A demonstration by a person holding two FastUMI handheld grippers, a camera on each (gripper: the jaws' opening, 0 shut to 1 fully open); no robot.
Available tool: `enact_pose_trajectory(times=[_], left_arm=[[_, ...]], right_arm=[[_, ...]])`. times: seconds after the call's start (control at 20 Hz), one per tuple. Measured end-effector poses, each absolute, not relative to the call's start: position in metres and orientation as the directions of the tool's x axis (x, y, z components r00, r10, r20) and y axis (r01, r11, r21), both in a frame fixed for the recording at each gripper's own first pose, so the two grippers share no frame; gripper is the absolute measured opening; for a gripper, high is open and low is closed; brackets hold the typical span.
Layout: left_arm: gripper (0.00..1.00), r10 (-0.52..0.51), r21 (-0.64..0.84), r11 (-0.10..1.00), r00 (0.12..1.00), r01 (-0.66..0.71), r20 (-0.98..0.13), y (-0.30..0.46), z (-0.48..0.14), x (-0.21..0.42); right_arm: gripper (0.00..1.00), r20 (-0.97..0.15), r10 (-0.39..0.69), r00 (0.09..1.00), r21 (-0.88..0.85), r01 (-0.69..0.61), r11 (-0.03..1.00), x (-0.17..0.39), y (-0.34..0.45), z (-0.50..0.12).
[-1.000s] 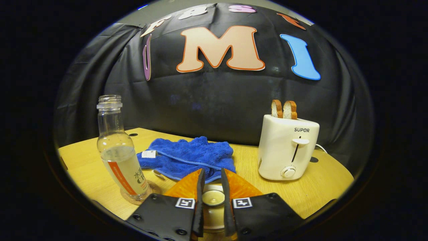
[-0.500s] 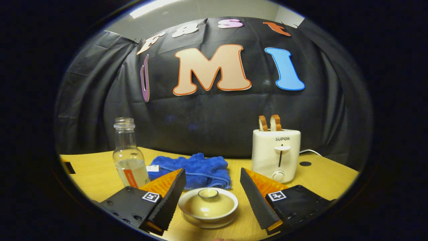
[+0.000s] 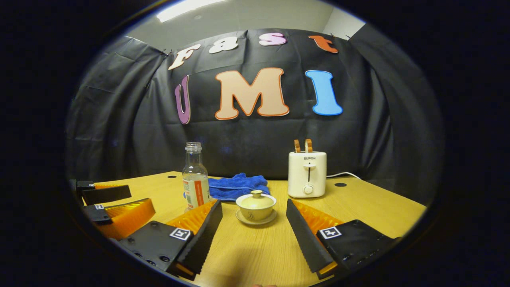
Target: Open the teacup lid with one hand, grasp the water bottle and pour water into the teacup with the other hand; after pouring, place the water bottle on the coaster and then close the teacup lid.
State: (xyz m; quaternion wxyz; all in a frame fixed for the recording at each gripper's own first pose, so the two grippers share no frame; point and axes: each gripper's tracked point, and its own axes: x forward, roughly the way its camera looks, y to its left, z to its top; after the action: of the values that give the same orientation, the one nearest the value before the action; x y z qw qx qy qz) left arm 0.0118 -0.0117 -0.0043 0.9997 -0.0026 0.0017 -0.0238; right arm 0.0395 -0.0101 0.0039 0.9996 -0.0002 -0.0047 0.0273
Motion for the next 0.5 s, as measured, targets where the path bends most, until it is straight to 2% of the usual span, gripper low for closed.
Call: enact_pose_trajectory(times=[0.25,0.5], left_arm=[[0.94,-0.026,-0.004,1.000,1.000,0.026,-0.002,-0.011,-0.004,-0.005],[0.94,-0.027,-0.003,1.000,1.000,0.027,-0.004,-0.015,-0.003,-0.012]], right_arm=[[1.00,0.010,0.022,1.000,-0.003,-0.022,1.000,-0.006,-0.008,0.005],[1.00,0.011,0.011,1.000,-0.004,-0.011,1.000,-0.024,-0.004,0.006]])
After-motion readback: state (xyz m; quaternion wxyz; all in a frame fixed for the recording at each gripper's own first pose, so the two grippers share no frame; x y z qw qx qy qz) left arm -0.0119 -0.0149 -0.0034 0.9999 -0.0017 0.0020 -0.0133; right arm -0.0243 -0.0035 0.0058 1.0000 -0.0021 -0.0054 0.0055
